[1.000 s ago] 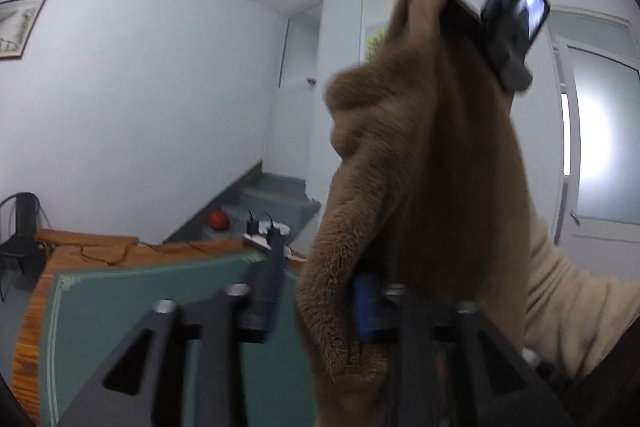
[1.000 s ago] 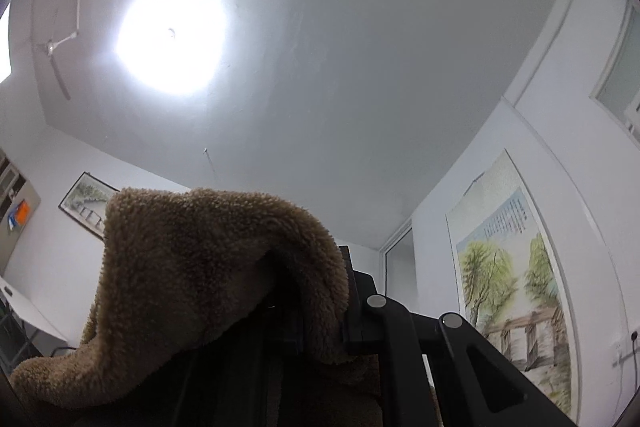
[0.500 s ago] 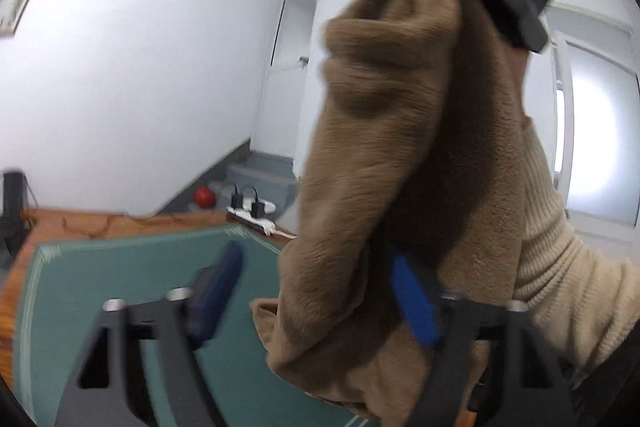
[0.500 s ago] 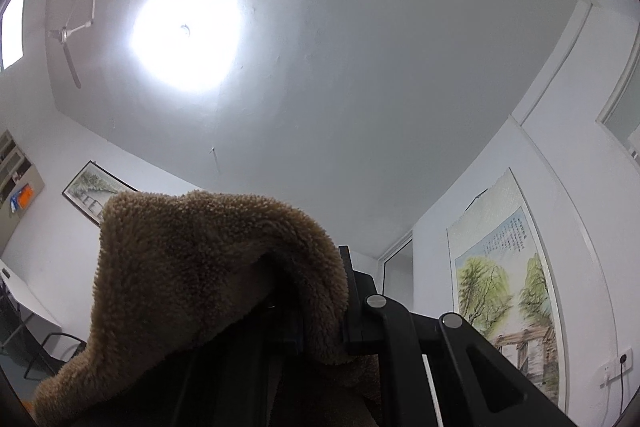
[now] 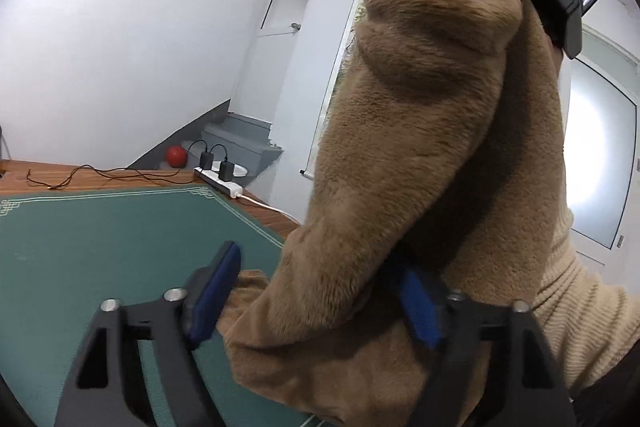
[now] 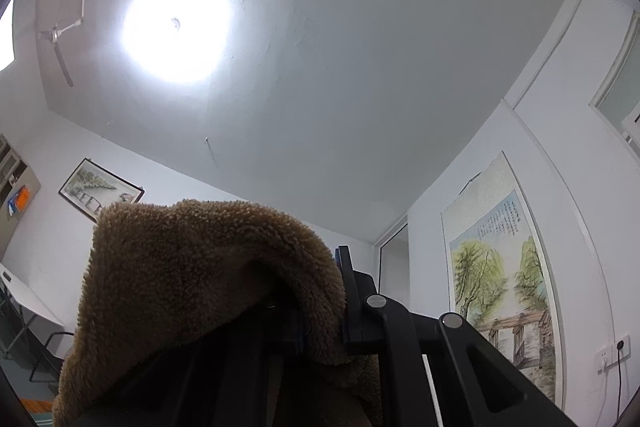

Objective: Fold clothes
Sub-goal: 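Raise both grippers to lift the blanket off the table and spread it, then hold the brown blanket up by two edges with both grippers, shaking it out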

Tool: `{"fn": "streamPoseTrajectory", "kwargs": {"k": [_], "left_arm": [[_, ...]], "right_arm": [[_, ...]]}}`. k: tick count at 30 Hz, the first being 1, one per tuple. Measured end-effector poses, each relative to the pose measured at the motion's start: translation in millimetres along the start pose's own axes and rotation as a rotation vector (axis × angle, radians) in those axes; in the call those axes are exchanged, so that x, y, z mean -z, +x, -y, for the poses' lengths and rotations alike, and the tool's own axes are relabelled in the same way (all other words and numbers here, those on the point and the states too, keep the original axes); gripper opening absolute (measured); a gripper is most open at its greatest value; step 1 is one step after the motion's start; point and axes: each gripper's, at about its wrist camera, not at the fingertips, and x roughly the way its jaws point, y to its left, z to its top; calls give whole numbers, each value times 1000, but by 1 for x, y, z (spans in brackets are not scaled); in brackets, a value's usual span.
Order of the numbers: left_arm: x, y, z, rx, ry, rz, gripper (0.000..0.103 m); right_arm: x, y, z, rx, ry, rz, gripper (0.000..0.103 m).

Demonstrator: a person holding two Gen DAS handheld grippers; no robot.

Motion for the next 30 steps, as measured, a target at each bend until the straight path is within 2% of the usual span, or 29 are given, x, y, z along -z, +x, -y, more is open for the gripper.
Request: {"fn": "streamPoseTrajectory", "kwargs": {"k": [2,3,4,5,9,15,17,20,24,26,28,30], "left_arm": [[2,8,6,14,-15,-19,77],[4,12,9,21,-22,-29,57],[4,17,9,14,-36,-44,42],[5,23,7,-5,-54,-64,18],[-3,17,-23,-105,-141,-28,16],[-46,-71,-63,-357,-201,274,15],[-70,-106,-54,-421,-151,379,15],[-97,-153,-25,-509,-55,489,15],[-128,-210,46,-653,111,627,15],[-133,-231,77,-709,205,698,15],[-133,-247,103,-738,279,734,16],[-133,-249,109,-769,329,726,18]], "right_arm": [[3,0,2,2,-2,-9,12],[5,0,3,3,-3,-13,12],[5,-1,5,3,-5,-17,12],[6,-2,6,3,-8,-21,12],[9,-4,15,23,-23,-33,12],[33,-4,51,79,6,-108,12],[46,-1,61,86,28,-143,12],[60,0,68,97,35,-161,12],[54,-1,78,116,43,-121,12],[45,3,85,128,49,-89,13],[41,1,86,145,48,-69,13],[44,6,86,137,43,-96,13]]}}
